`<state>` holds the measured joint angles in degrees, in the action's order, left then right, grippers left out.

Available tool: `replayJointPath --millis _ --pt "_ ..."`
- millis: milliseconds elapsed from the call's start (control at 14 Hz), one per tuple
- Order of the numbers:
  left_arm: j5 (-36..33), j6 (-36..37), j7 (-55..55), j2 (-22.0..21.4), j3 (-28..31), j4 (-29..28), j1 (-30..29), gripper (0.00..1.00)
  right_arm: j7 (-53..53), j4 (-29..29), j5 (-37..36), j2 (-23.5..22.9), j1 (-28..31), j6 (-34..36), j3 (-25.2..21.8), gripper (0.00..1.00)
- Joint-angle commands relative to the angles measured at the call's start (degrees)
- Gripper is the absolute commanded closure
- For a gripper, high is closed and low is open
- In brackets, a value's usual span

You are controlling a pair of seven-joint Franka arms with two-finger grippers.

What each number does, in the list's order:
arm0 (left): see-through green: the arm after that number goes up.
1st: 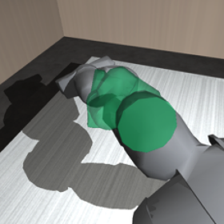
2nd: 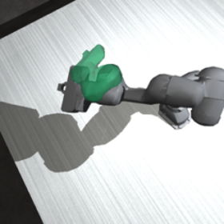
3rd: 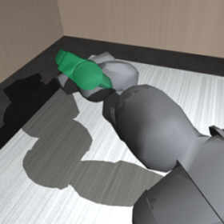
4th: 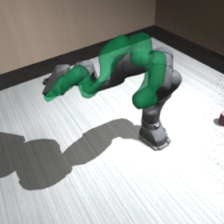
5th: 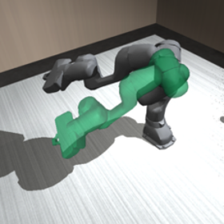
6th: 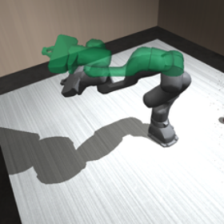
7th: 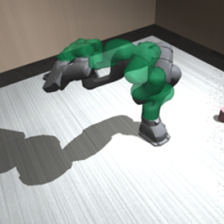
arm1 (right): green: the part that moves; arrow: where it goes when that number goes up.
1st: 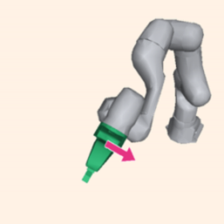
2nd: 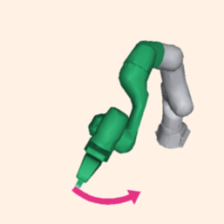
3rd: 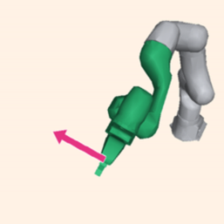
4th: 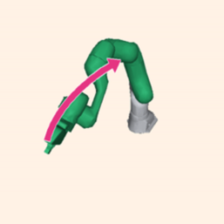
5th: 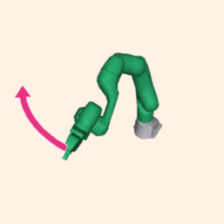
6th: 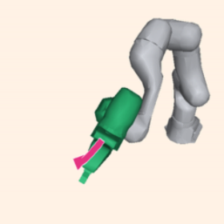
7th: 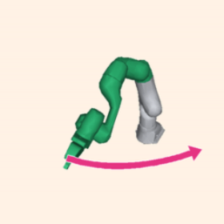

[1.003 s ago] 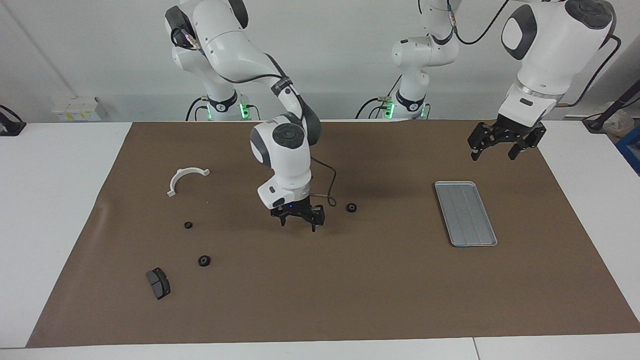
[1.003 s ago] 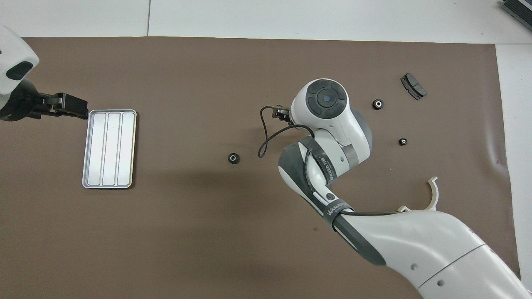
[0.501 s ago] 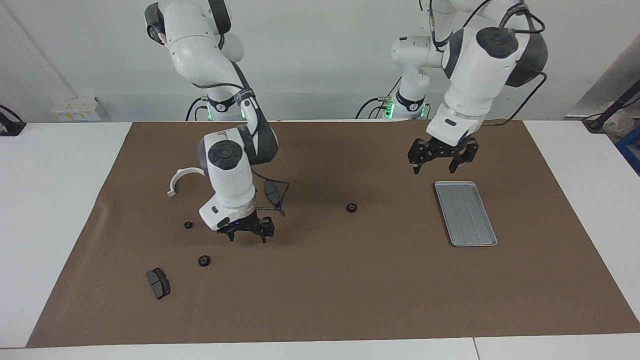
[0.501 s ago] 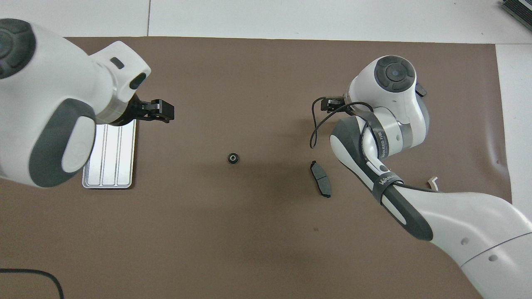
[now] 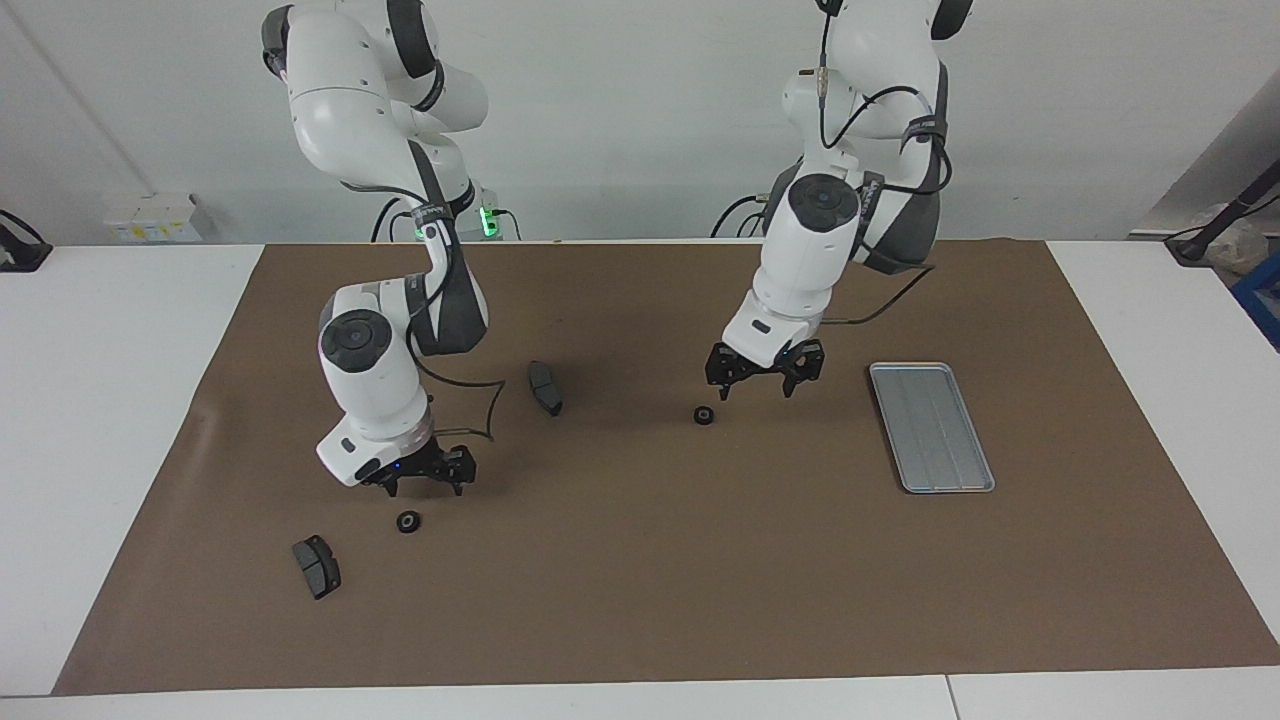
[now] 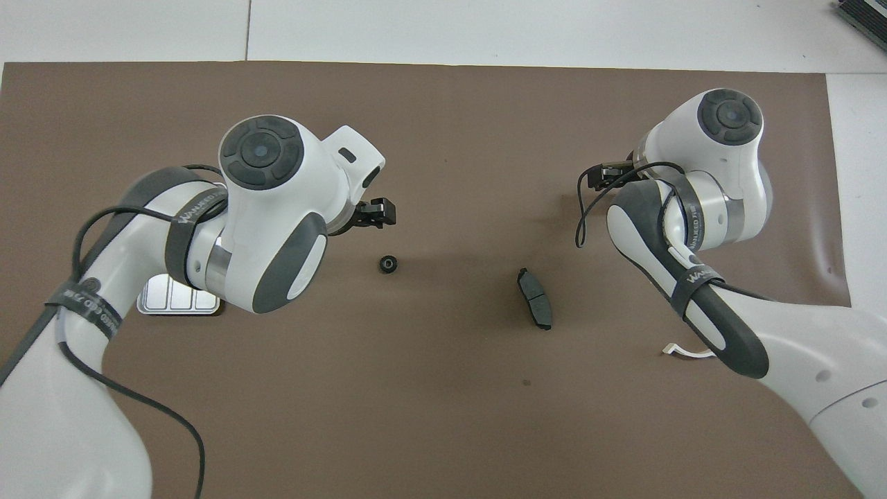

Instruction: Pick bearing gear from pile to tray

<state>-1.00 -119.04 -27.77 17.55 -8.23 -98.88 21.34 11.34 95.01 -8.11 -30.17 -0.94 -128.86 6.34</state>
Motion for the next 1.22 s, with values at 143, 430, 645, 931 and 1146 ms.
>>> replayJointPath --millis 143,430,645,931,1146 --pt "-0.76 -8.21 -1.14 0.47 0.85 -6.83 2.39 0.00 -1.93 -3.50 -0.77 -3.84 1.99 -1.66 0.77 0.00" --pt "-0.85 -10.60 -0.88 0.55 0.76 -9.92 2.48 0.00 -2.20 -4.92 -0.59 -5.52 2.78 -2.70 0.86 0.13" --pt "-0.76 -12.35 -1.14 0.55 0.76 -11.15 3.27 0.00 -2.20 -4.84 0.02 -5.52 2.78 -3.33 0.77 0.34" --pt "-0.76 -14.29 -0.97 0.47 0.67 -12.47 3.27 0.09 -1.85 -4.84 0.02 -5.34 2.61 -3.50 0.86 1.00" --pt "-0.76 -14.81 -0.36 0.55 0.67 -12.83 3.27 0.14 -1.15 -4.84 0.29 -4.03 1.91 -3.15 0.95 1.00"
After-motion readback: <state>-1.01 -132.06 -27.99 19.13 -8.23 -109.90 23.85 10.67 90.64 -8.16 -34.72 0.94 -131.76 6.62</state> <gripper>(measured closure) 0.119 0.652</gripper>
